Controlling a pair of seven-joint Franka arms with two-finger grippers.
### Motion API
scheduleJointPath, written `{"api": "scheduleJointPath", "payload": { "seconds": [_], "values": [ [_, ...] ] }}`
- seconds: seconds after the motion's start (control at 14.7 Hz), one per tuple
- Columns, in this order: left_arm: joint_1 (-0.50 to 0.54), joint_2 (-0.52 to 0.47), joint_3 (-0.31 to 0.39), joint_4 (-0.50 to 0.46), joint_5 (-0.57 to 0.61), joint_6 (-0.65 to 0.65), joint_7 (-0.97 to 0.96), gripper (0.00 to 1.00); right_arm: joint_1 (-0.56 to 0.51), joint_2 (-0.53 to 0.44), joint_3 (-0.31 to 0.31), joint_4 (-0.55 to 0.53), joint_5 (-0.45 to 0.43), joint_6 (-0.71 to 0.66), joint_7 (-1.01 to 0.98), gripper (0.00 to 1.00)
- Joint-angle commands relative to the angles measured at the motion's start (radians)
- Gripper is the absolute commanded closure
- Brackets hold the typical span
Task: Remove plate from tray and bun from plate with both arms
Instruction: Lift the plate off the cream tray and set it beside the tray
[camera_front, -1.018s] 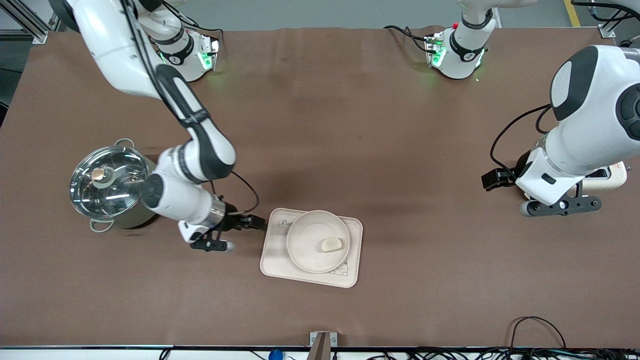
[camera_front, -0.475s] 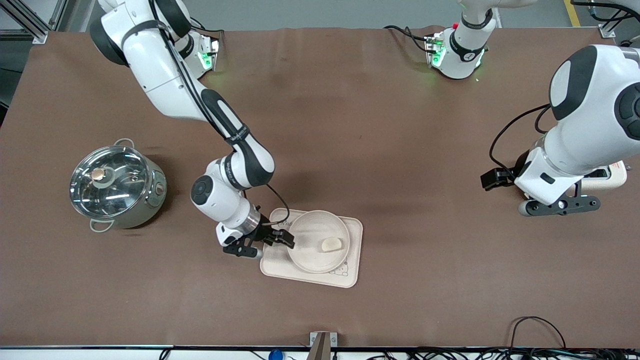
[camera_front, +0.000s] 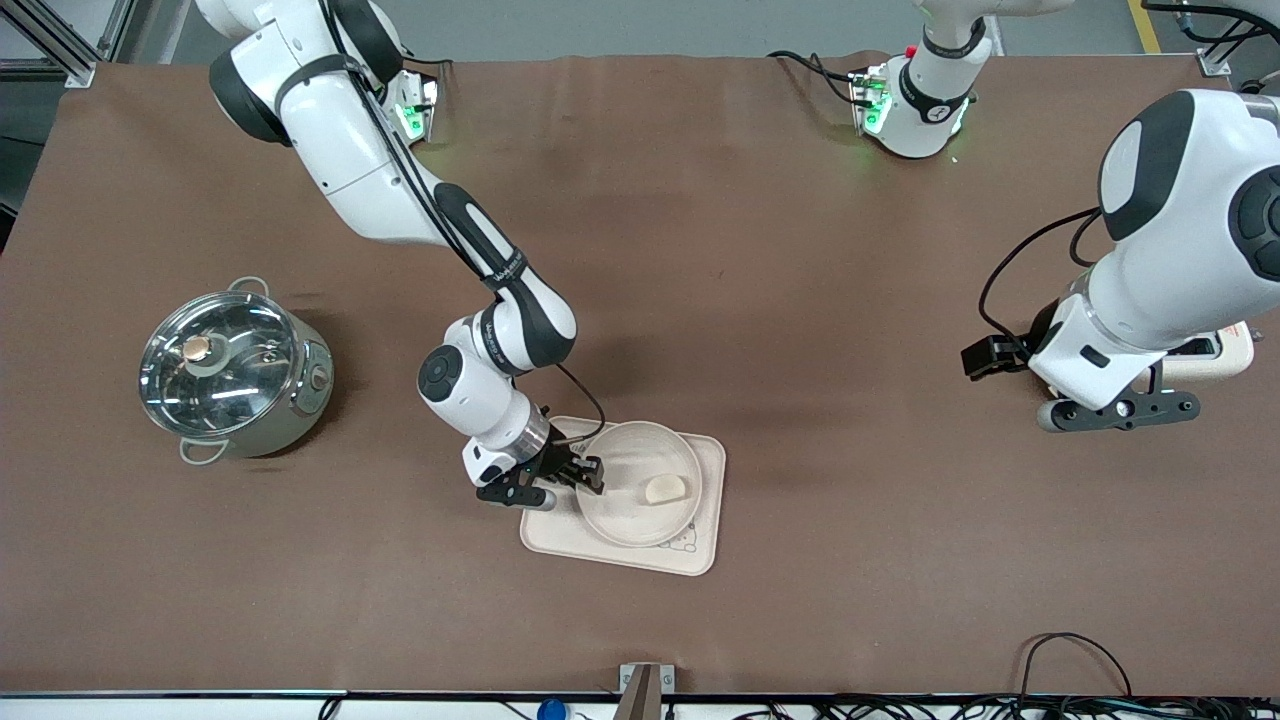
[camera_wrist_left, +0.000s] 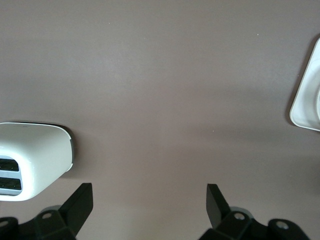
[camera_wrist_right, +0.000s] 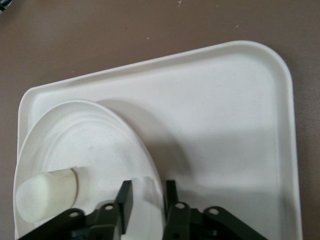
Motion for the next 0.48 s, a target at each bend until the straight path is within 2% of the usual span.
{"api": "scheduleJointPath", "payload": {
  "seconds": [0.0,0.14,0.27,0.41],
  "values": [
    [0.001,-0.008,-0.002,0.006,0.000,-0.018,0.014,0.00,-0.007,0.011,-0.005,0.022,0.014,-0.006,-0.017,0.99],
    [-0.005,-0.008,-0.002,0.005,0.000,-0.018,0.014,0.00,-0.013,0.004,0.000,0.021,0.020,-0.011,-0.071,1.00],
    [-0.008,-0.008,-0.002,0.005,0.000,-0.018,0.012,0.00,-0.027,-0.028,0.010,0.012,0.021,-0.070,-0.079,1.00],
    [-0.009,-0.008,-0.002,0.006,0.000,-0.018,0.012,0.00,-0.032,-0.093,0.044,-0.057,0.021,-0.092,-0.086,1.00]
  ]
}}
